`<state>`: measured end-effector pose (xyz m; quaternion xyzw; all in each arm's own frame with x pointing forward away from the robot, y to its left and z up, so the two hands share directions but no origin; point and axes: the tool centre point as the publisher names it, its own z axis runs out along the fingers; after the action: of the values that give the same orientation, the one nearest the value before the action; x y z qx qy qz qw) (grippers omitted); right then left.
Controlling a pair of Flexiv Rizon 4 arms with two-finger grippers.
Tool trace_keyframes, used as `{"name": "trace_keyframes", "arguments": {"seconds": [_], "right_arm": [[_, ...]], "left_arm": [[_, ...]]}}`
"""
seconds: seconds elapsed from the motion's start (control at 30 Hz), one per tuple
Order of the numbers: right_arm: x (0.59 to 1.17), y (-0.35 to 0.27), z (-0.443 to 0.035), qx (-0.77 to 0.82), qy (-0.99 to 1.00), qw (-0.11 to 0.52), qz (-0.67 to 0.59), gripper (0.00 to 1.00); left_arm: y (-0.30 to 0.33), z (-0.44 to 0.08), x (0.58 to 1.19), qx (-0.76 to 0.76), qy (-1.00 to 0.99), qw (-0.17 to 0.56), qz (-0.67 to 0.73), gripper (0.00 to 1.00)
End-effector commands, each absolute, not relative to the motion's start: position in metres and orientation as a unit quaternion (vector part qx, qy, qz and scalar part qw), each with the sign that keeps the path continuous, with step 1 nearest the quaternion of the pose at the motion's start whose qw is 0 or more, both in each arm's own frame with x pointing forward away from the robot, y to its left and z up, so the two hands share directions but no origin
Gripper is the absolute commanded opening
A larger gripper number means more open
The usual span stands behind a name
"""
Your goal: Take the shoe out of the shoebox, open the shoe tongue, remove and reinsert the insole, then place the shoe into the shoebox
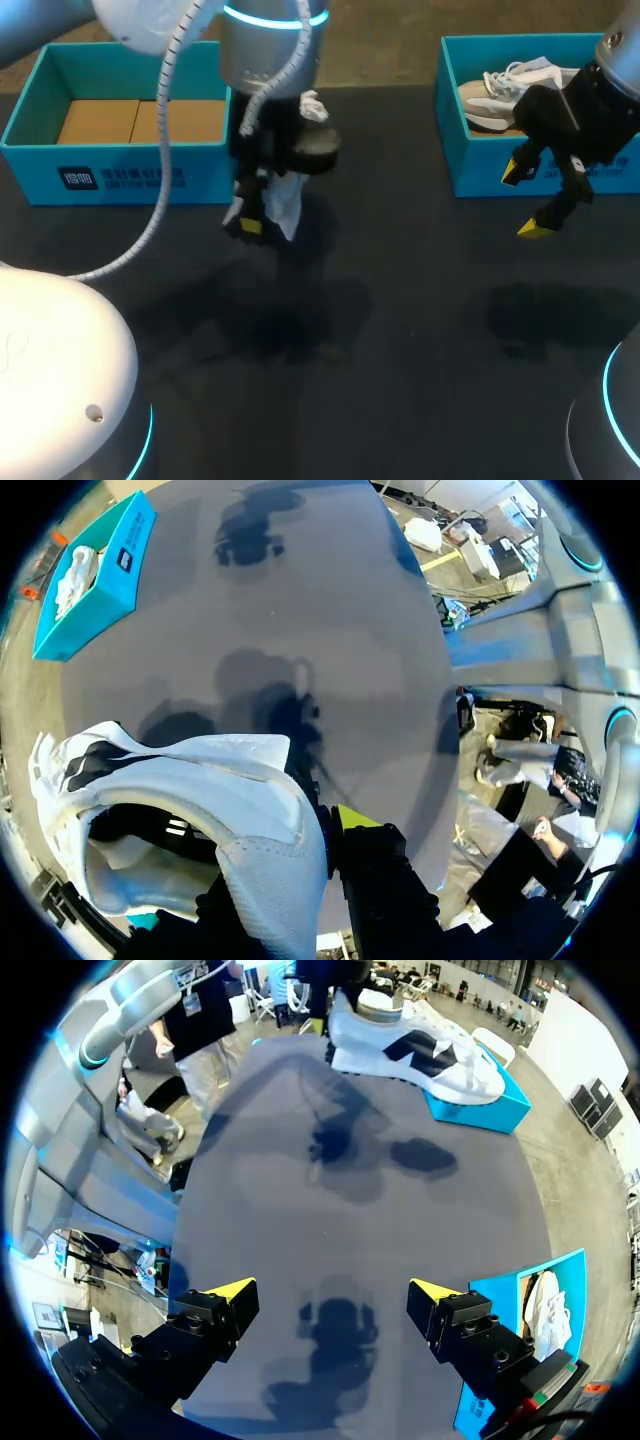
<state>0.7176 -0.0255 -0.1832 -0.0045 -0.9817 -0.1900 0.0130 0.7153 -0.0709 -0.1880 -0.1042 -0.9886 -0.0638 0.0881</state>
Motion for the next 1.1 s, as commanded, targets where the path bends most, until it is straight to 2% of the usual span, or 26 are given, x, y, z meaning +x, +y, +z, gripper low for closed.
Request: {"name": "trace_keyframes", "arguments": {"seconds": [0.03,0.4,1.1], "right_arm": [[0.718,-0.024,-0.184,-0.005,-0.982,0.013,-0.188,1.00],[0.718,-0.024,-0.184,-0.005,-0.982,0.013,-0.188,1.00],[0.718,-0.024,-0.184,-0.005,-0.982,0.013,-0.188,1.00]], "left_arm": [[-0.029,-0.187,0.731,-0.105,-0.989,0.092,-0.040,0.00],[0.048,-0.193,0.771,-0.088,-0.991,0.095,-0.031,0.00],[0.191,-0.174,0.854,-0.030,-0.996,0.089,-0.007,0.00]]}}
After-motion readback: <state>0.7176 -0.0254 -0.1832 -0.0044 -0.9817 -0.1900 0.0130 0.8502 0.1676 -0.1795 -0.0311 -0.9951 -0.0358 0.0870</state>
